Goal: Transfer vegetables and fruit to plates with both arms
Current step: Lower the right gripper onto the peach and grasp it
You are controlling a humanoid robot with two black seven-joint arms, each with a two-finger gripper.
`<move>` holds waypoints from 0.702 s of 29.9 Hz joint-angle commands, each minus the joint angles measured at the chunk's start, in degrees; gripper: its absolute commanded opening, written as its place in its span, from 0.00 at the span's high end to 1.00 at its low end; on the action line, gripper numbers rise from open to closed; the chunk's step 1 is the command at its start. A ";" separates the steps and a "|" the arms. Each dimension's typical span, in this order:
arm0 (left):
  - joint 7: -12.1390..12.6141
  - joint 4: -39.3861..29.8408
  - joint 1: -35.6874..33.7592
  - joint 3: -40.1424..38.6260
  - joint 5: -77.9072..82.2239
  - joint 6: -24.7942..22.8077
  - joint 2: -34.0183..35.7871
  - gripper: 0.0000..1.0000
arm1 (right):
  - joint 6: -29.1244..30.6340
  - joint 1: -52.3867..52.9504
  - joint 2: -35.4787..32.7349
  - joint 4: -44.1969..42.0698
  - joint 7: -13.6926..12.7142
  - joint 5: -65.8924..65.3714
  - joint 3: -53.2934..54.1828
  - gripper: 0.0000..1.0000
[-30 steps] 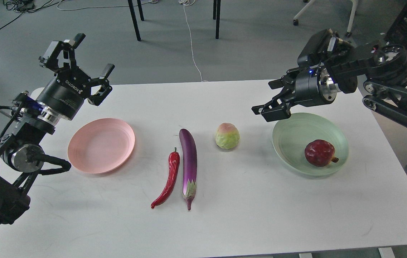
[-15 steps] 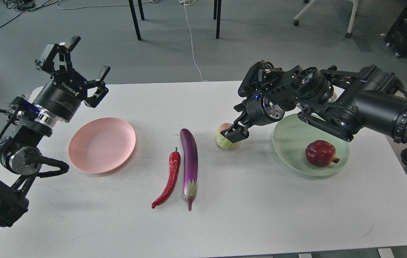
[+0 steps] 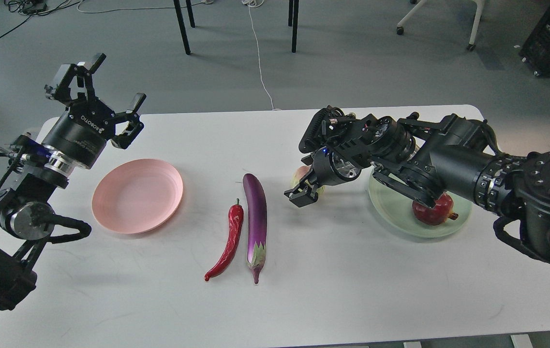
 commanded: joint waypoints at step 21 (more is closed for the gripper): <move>0.03 -0.10 0.02 -0.80 0.00 0.00 0.35 0.00 | -1.22 8.42 -10.05 5.70 0.00 3.60 -3.90 0.60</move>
